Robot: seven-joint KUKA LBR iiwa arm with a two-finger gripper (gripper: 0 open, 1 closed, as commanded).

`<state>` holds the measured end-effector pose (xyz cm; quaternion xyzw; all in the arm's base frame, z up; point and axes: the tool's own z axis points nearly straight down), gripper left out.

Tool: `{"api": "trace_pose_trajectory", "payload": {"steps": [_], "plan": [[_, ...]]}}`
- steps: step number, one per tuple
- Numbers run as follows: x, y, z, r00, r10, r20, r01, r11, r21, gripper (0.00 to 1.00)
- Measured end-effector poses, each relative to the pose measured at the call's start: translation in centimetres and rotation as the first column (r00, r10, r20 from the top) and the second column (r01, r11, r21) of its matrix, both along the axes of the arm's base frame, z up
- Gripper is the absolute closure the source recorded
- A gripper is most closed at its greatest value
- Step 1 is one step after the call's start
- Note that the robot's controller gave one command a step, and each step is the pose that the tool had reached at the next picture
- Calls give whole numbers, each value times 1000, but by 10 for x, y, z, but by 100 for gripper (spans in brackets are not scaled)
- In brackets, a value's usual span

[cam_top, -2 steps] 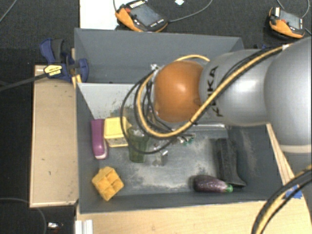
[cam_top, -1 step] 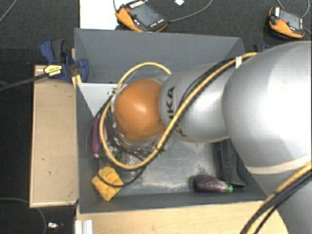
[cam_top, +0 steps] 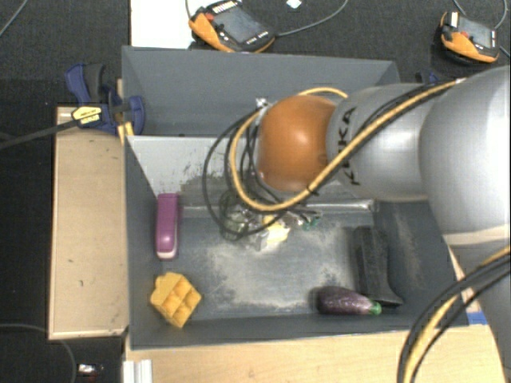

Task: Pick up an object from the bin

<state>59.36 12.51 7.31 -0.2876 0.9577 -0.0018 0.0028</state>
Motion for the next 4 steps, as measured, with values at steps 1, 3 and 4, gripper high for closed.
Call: {"api": "trace_pose_trajectory", "payload": {"steps": [1, 3, 4], "plan": [[0, 1, 0, 1000, -3, -1, 3, 1000, 1, 100], [0, 1, 2, 1000, -13, 1, 13, 1000, 3, 100], [0, 1, 29, 1000, -17, 0, 17, 1000, 3, 100]]}}
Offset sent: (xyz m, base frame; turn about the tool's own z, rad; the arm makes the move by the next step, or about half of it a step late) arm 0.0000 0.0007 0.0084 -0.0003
